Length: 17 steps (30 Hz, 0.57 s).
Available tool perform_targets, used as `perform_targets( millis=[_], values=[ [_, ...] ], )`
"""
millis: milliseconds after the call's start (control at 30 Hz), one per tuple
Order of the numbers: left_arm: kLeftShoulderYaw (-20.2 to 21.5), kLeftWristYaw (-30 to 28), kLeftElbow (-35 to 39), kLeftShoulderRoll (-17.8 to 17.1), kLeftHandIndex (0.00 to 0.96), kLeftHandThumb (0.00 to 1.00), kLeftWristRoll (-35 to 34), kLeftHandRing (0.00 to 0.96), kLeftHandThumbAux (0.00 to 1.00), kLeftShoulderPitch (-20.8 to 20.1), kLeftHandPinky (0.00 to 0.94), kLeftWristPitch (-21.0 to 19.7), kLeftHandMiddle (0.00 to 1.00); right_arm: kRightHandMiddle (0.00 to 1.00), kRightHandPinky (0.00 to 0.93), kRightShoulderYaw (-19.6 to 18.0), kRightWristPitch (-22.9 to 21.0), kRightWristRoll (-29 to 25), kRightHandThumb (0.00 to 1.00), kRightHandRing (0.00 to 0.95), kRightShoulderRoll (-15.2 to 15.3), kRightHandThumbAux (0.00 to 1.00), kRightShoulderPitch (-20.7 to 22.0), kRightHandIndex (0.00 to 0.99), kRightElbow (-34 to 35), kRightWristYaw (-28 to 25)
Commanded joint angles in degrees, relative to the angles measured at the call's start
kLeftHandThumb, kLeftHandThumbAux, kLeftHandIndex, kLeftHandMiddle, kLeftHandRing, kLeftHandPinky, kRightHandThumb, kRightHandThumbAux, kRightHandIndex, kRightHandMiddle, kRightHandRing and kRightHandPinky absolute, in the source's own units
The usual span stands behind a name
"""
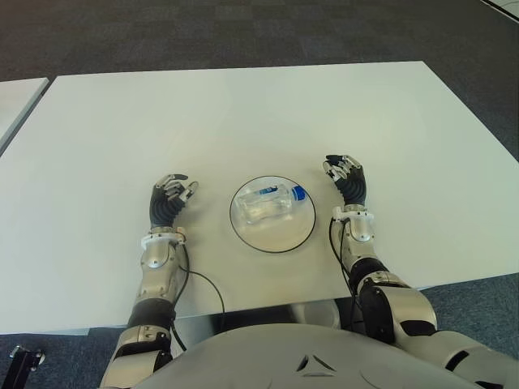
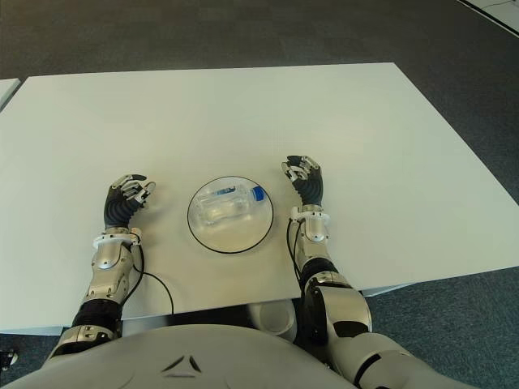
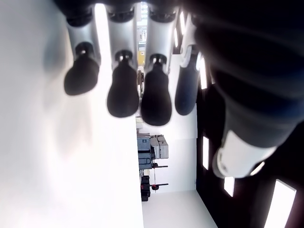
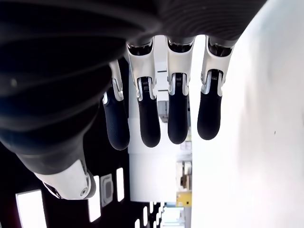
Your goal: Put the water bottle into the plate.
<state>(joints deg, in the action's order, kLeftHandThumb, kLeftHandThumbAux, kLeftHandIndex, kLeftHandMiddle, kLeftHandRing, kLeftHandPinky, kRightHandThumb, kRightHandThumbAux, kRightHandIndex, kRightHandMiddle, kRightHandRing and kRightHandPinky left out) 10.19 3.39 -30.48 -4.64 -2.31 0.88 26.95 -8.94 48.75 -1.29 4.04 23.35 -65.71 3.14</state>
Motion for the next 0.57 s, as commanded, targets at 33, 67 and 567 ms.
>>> perform_targets(
  millis=[33,67,567],
  values=[
    [-0.2,0.2,-0.9,0.1,0.436,0.707,0.4,0.759,0.714,0.6,0.782,-1.4,0.748,0.769,0.762,0.1,-0.8,0.7,0.708,0.78,0.0,0.724,-0.1,0.437,-1.3,0.5],
    [-0.2,0.3,-0.9,0.1,0.436,0.707,0.5,0.763,0.714,0.6,0.786,-1.3,0.752,0.768,0.758,0.1,-0.8,0.7,0.709,0.779,0.0,0.724,-0.1,0.437,-1.3,0.6],
    [-0.2,0.6,-0.9,0.0,0.436,0.706,1.3,0.78,0.715,0.5,0.787,-1.2,0.769,0.763,0.776,0.3,-2.8,1.2,0.71,0.771,0.6,0.723,0.1,0.437,-1.4,0.5]
  ],
)
